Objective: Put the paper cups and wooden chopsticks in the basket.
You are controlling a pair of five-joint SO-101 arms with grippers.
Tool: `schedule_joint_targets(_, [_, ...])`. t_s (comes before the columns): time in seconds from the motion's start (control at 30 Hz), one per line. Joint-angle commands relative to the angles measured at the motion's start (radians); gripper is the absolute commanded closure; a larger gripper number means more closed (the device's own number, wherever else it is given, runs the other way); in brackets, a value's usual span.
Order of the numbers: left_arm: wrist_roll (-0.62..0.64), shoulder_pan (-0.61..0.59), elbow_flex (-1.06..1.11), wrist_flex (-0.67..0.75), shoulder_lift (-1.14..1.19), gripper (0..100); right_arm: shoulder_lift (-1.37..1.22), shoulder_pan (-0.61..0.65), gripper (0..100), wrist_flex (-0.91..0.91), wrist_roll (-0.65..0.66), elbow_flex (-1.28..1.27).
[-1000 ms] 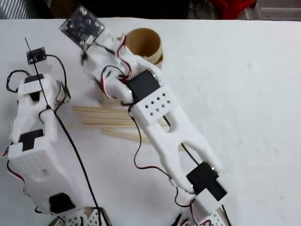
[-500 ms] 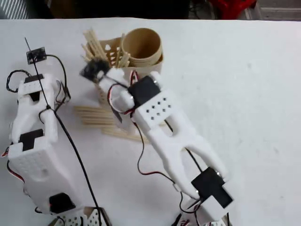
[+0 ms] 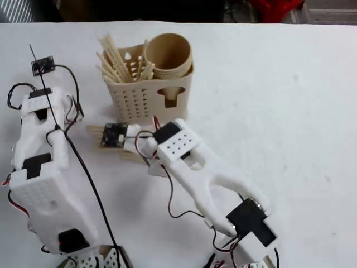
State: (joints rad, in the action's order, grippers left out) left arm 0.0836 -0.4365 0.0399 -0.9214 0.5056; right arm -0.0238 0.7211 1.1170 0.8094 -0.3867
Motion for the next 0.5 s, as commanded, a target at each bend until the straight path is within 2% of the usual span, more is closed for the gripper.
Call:
schedule_joint_targets(0.0, [-0.008,0.013,-0.009,0.015,-0.008,84,0.035,-0.008,95.3,-0.068,0.04,-0.06])
schedule_joint_targets(0.1, [-0.008,0.013,-0.009,0.015,-0.008,84,0.035,-0.008,94.1,-0.162,0.031,-0.124])
schedule_joint_targets(0.23, [-0.008,0.013,-0.009,0.015,-0.008,84,0.035,-0.008,85.4,-0.3,-0.003,-0.218])
schedule_joint_targets(0.47, [-0.008,0.013,-0.008,0.014,-0.008,84,0.035,-0.076,82.6,-0.334,-0.012,-0.244])
